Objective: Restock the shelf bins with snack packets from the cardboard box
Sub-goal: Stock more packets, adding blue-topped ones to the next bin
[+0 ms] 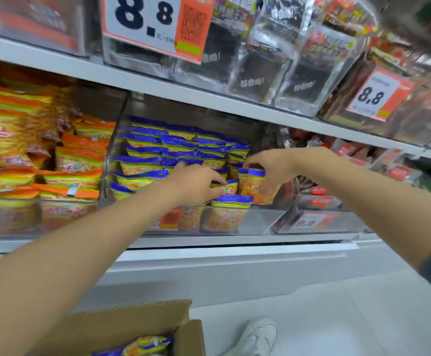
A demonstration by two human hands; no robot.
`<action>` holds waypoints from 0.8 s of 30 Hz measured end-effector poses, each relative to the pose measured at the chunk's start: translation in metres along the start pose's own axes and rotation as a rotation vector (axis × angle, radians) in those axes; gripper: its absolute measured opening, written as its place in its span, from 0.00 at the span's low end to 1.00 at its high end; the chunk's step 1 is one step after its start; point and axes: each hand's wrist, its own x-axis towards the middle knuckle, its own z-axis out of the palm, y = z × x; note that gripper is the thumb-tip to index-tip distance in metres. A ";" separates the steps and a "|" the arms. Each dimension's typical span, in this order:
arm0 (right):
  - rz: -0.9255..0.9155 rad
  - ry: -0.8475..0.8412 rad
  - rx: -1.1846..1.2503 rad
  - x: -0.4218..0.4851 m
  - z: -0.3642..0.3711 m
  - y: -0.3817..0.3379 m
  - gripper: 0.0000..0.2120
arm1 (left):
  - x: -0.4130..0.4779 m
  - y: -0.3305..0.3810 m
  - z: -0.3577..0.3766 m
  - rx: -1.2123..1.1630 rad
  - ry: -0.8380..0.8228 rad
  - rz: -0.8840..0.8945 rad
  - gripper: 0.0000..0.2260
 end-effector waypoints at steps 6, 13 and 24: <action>-0.015 0.119 -0.096 0.006 0.029 0.005 0.43 | 0.001 0.000 0.003 -0.004 0.020 0.000 0.19; -0.066 0.170 0.004 0.014 0.044 0.003 0.37 | -0.001 0.002 0.003 -0.013 0.017 -0.016 0.18; -0.049 0.171 0.105 0.023 0.046 -0.003 0.24 | 0.002 0.003 0.004 -0.002 -0.012 0.011 0.15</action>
